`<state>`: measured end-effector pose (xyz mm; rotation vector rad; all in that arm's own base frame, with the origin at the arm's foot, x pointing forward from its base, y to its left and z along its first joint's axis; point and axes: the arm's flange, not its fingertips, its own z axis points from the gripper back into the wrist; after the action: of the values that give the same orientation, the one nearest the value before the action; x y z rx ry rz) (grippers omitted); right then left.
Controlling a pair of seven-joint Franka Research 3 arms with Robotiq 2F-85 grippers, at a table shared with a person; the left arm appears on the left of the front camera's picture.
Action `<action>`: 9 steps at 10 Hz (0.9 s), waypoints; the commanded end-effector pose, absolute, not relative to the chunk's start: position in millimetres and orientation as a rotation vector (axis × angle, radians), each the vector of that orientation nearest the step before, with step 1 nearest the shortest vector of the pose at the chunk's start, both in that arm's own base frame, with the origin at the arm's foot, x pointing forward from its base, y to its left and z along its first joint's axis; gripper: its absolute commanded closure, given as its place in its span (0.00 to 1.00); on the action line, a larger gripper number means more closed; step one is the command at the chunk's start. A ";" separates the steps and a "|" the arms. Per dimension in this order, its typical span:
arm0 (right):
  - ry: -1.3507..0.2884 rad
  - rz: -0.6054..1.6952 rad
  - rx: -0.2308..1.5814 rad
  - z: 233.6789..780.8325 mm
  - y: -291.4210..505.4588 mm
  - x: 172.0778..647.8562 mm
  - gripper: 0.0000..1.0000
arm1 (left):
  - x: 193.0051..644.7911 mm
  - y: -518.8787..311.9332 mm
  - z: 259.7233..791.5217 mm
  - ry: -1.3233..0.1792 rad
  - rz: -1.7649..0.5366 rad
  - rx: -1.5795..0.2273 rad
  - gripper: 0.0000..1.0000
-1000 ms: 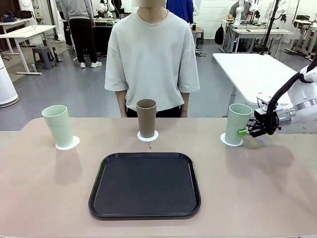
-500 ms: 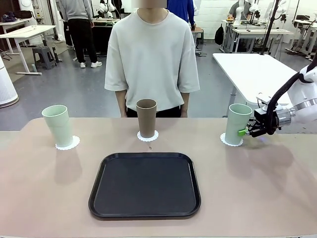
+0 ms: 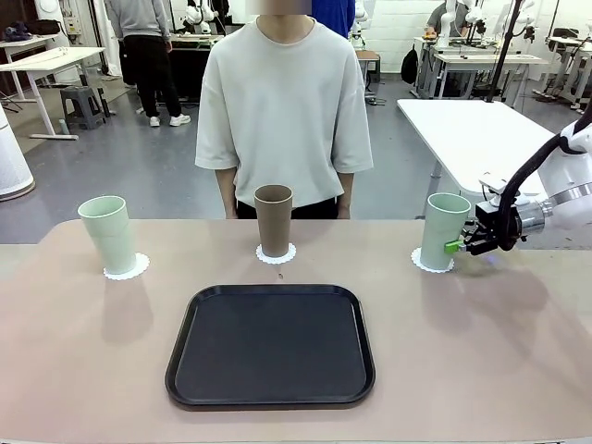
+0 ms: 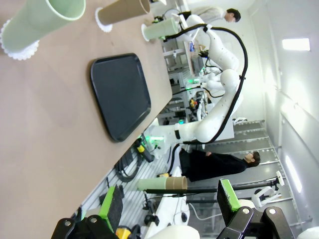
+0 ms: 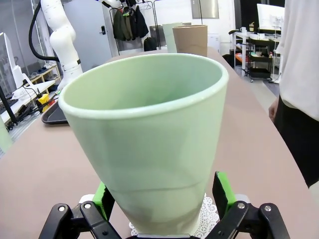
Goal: Place coasters on the table and set cups on them.
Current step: Take one Reusable plastic cup from the Flat Tray and place it on a coaster set by the human.
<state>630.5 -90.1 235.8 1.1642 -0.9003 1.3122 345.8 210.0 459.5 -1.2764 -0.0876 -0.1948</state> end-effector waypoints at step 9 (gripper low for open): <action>-0.707 1.365 1.269 237.0 -100.1 631.4 0.00 | 345.1 207.0 462.6 -0.096 -0.168 -1.277 0.00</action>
<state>623.2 -95.3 235.5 1.2374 -0.7585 1.3557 345.8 210.0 459.5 -1.2764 -0.0876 -0.1948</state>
